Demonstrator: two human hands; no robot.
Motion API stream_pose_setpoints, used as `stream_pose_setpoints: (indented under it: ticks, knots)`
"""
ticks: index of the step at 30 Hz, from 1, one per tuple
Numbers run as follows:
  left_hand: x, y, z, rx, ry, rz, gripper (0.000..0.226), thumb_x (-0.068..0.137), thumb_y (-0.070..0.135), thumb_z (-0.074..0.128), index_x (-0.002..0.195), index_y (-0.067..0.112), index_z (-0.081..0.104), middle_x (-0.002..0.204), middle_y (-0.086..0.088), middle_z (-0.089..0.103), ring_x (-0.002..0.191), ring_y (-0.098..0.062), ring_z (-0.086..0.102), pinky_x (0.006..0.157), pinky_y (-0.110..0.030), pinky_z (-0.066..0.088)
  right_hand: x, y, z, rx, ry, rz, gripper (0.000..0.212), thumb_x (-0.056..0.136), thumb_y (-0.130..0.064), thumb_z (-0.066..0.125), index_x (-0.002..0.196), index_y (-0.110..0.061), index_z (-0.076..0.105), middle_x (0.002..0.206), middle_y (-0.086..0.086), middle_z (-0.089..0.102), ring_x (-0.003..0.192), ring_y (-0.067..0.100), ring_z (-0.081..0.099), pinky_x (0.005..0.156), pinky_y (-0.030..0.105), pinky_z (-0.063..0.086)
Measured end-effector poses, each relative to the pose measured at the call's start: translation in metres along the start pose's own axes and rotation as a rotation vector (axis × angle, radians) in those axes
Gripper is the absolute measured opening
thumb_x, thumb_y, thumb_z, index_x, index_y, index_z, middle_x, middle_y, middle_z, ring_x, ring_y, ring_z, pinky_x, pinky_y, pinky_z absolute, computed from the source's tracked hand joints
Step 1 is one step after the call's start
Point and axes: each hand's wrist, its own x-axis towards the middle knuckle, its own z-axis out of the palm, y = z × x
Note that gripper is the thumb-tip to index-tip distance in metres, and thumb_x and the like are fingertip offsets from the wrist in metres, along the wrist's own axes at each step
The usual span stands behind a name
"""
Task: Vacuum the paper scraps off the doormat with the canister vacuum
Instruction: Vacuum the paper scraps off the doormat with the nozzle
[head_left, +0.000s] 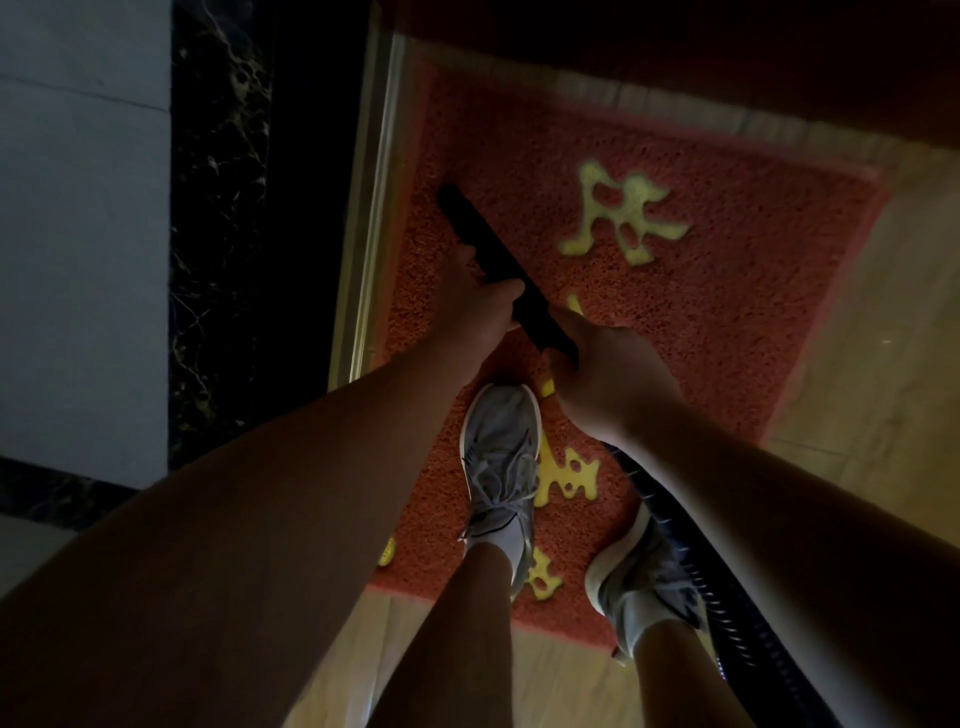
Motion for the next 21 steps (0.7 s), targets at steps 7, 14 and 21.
stream_pose_setpoints:
  ticks: [7,14,21]
  knots:
    - [-0.005,-0.001,0.026,0.032,-0.006,0.001,0.061,0.092,-0.002,0.063,0.146,0.016,0.04,0.139,-0.018,0.053,0.097,-0.021,0.063,0.063,-0.027,0.06,-0.006,0.018,-0.011,0.01,-0.009,0.036,0.05,0.101,-0.029,0.046,0.149,-0.039,0.038,0.074,0.005,0.063,0.057,0.02,0.059,0.048,0.026,0.041]
    - [-0.006,-0.007,0.049,0.066,-0.014,0.0,0.064,0.09,-0.002,0.064,0.147,0.013,0.04,0.139,-0.018,0.053,0.096,-0.021,0.064,0.063,-0.028,0.061,-0.015,0.035,-0.021,0.043,0.008,0.076,0.042,0.102,-0.03,0.046,0.144,-0.037,0.045,0.069,0.001,0.061,0.051,0.016,0.057,0.045,0.023,0.036]
    - [-0.012,-0.014,0.071,0.158,-0.02,-0.002,0.067,0.091,0.005,0.067,0.15,0.018,0.038,0.142,-0.014,0.051,0.102,-0.024,0.064,0.079,-0.04,0.063,-0.026,0.056,-0.027,0.087,0.024,0.083,0.049,0.102,-0.03,0.046,0.148,-0.045,0.039,0.066,0.0,0.062,0.048,0.014,0.059,0.041,0.024,0.038]
